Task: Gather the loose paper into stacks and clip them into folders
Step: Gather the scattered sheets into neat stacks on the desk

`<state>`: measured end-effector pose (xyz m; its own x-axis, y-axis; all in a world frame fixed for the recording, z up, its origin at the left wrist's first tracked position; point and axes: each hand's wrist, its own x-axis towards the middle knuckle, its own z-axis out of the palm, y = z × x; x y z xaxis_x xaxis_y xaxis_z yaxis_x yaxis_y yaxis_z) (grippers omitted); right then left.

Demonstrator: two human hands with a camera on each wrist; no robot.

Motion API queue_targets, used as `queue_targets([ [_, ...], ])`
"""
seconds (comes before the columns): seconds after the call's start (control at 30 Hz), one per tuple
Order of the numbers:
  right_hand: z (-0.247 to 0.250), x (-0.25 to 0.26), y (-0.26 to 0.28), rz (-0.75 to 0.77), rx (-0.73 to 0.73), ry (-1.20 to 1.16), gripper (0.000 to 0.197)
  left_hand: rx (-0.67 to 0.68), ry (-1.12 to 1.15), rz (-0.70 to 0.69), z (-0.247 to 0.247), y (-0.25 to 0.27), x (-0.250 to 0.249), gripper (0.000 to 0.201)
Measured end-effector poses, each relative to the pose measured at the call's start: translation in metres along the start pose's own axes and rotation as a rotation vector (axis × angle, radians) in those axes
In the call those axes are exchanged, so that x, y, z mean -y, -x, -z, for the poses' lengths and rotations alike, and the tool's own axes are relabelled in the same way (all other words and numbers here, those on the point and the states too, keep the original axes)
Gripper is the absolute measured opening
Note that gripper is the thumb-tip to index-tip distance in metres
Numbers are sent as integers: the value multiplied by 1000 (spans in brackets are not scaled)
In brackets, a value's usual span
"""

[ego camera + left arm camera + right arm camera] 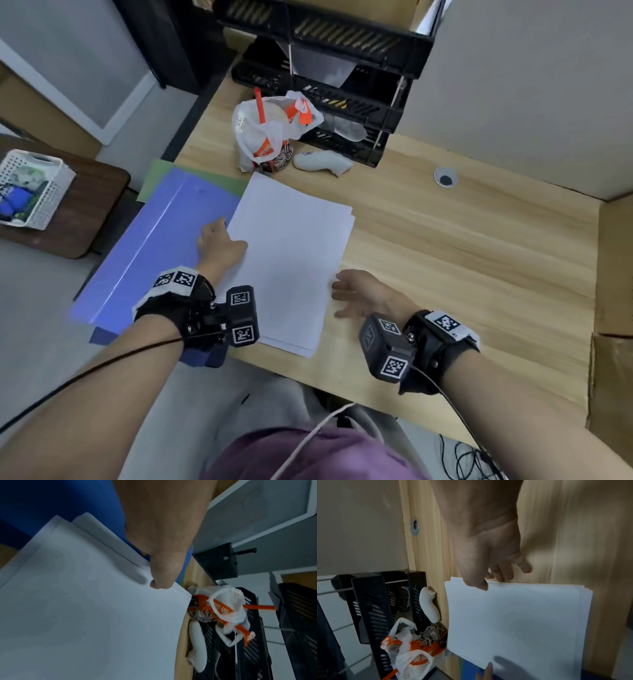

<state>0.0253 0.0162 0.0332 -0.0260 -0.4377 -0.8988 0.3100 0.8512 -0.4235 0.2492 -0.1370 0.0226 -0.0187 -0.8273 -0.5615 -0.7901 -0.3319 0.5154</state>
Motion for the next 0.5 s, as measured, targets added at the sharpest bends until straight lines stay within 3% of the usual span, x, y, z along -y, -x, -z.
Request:
queue_targets([
  [0.07, -2, 1, -4, -6, 13, -12, 20, 36, 17, 37, -8, -6, 2, 68],
  [0.33, 23, -6, 1, -20, -165, 20, 22, 183, 102, 55, -34, 10, -13, 69],
  [0.4, 31, -11, 4, -25, -214, -18, 26, 232, 185, 59, -38, 10, -18, 52],
  [0.47, 37, -16, 7, -16, -257, -52, 31, 257, 237, 43, -44, 13, -26, 9],
  [0.5, 40, -18, 7, -12, -263, -63, 32, 265, 239, 32, -49, 14, -28, 8],
])
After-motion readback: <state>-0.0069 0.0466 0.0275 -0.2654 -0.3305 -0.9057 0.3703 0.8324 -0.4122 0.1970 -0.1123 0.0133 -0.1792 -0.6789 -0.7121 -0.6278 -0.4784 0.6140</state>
